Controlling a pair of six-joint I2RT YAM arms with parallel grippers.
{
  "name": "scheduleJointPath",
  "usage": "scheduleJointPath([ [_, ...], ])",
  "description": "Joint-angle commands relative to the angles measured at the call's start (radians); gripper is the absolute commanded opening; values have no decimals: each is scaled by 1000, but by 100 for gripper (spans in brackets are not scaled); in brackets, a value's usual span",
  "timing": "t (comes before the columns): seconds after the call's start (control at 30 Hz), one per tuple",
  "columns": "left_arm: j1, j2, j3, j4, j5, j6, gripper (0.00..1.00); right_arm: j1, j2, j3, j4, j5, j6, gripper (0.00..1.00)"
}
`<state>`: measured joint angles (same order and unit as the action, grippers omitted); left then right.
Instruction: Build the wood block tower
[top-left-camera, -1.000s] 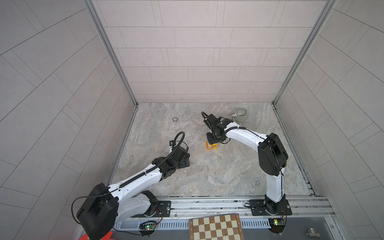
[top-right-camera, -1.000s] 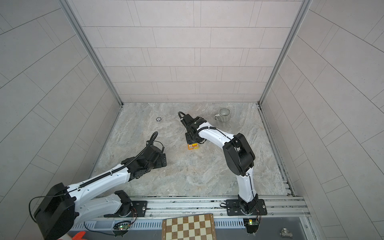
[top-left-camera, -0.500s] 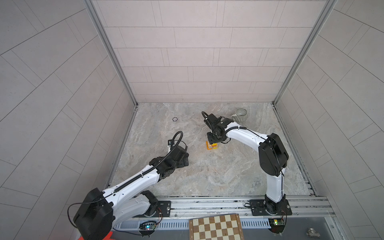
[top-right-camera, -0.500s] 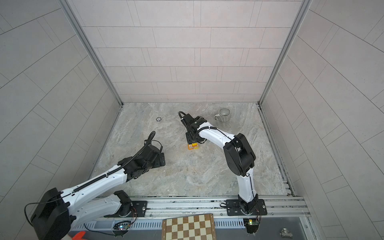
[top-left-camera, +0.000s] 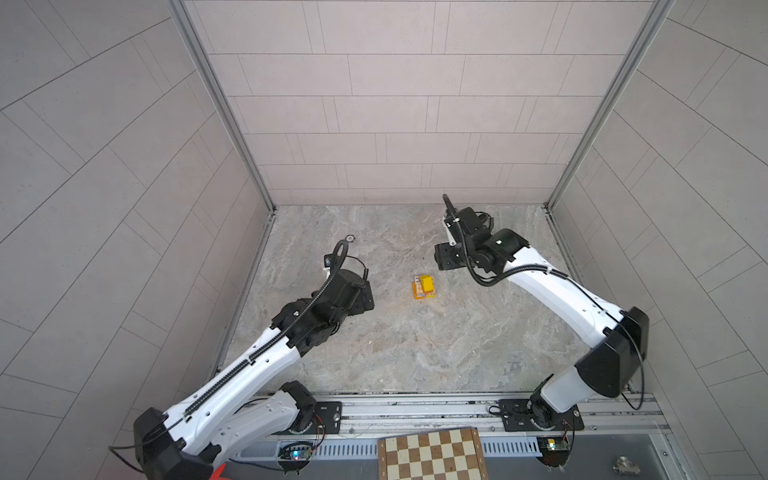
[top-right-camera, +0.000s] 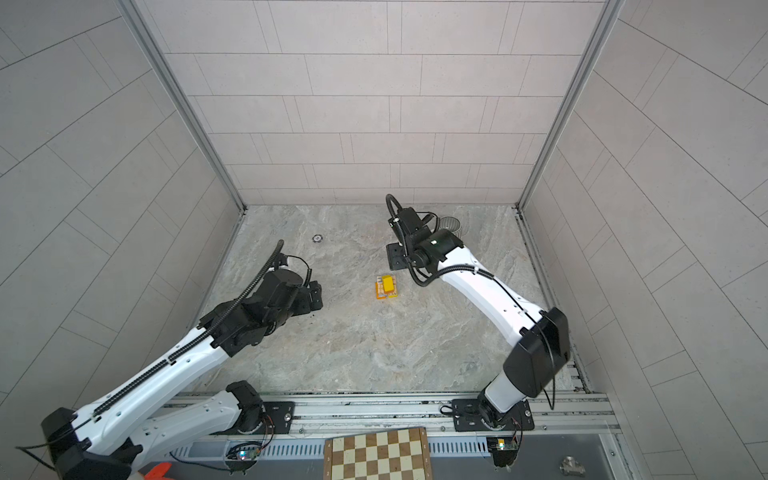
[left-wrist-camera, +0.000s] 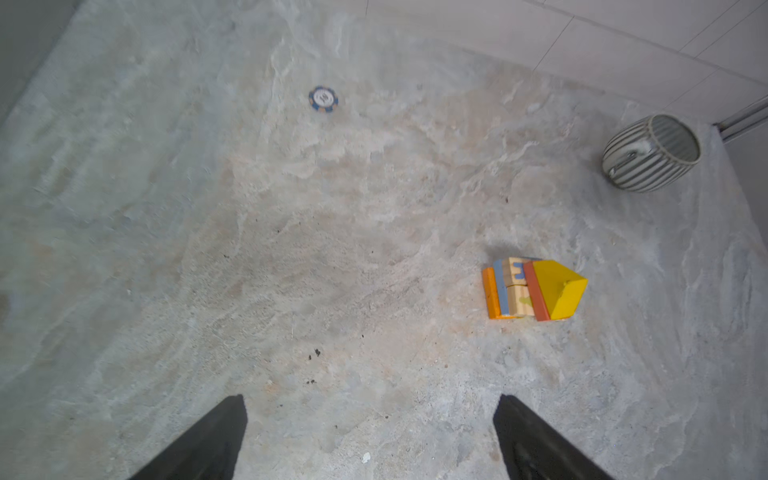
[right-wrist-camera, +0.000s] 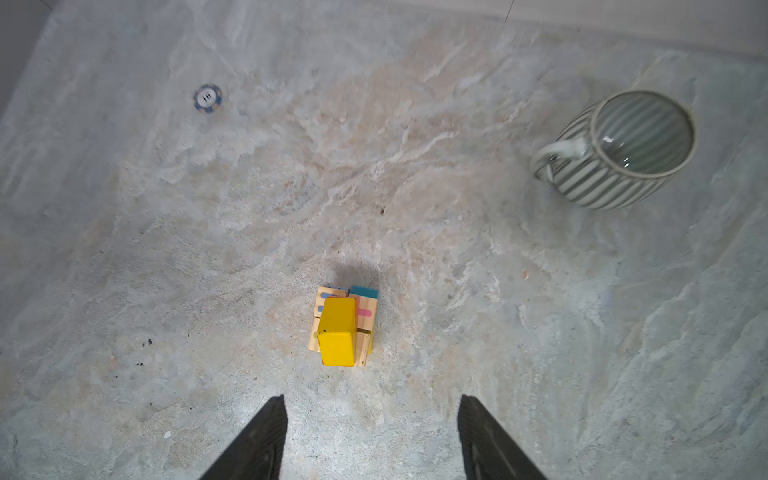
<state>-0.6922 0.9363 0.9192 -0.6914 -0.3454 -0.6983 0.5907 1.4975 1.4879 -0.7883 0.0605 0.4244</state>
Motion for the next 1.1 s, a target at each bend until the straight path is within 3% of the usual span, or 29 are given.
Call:
scheduleJointPath([
  [0.0,0,-39,77,-117,-111,75,100,-7,-114,-108,44,43,-44,75],
  [0.1,0,-81,102,-111,-127,159,100,-21,-239,-219,107,89,-41,89],
  [0.13,0,-98,105,-108,-121,200,100,-25,-283,-262,134,103,-42,99],
  [0.33,0,-153,66,-60,-158,375,100,-32,-529,-556,385,196,-140,99],
  [0.57,-1,-212,-60,63,-187,459,100,-32,-716,-900,706,229,-195,100],
  [0.7,26,-229,-169,247,-125,562,100,-52,-714,-963,757,343,-190,100],
  [0.8,116,-233,-253,395,-60,597,100,-79,-664,-968,785,380,-217,99],
  [0.9,262,-201,-316,497,-39,625,100,-122,-613,-973,812,431,-230,100],
  [1.07,330,-53,-451,781,-162,788,100,-265,-585,-1054,925,393,-214,99],
])
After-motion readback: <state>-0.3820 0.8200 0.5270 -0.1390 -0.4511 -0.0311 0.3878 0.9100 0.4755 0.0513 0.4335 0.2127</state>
